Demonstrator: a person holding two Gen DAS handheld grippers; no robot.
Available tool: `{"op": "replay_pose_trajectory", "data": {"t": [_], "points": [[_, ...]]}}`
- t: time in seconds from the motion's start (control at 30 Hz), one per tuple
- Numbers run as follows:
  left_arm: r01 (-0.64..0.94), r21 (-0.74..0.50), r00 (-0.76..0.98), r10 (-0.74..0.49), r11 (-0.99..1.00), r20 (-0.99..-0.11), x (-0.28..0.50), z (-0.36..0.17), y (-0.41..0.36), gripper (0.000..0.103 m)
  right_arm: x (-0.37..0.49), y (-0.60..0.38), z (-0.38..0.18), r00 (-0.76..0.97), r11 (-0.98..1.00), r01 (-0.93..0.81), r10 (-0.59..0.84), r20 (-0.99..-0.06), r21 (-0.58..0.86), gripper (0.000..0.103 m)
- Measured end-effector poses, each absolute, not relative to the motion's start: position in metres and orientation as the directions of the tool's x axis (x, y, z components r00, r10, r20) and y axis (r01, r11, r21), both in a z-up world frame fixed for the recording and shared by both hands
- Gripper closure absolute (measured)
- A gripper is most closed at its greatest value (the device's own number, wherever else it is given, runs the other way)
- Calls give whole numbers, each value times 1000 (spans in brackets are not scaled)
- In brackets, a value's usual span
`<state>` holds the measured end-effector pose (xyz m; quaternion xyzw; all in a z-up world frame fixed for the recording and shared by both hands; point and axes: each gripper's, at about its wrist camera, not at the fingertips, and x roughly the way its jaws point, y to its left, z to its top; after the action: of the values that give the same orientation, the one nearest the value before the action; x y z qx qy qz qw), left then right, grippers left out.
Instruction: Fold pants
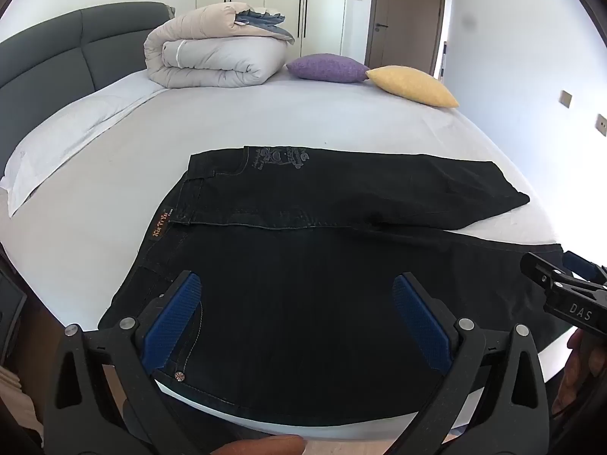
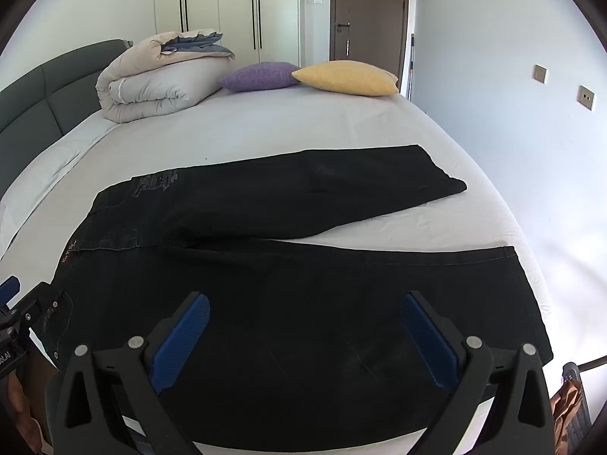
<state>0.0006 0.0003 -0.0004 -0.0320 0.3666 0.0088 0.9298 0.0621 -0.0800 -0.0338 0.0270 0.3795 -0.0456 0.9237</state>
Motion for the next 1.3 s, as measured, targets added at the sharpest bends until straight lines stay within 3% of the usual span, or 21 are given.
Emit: {"op": "replay_pose_trajectory", "data": {"t": [1.3], "points": [[-49,-51,734,1,997,-680,0,-7,5,0,60,-71,-43,704,995,96,-63,-708,7,0]]}}
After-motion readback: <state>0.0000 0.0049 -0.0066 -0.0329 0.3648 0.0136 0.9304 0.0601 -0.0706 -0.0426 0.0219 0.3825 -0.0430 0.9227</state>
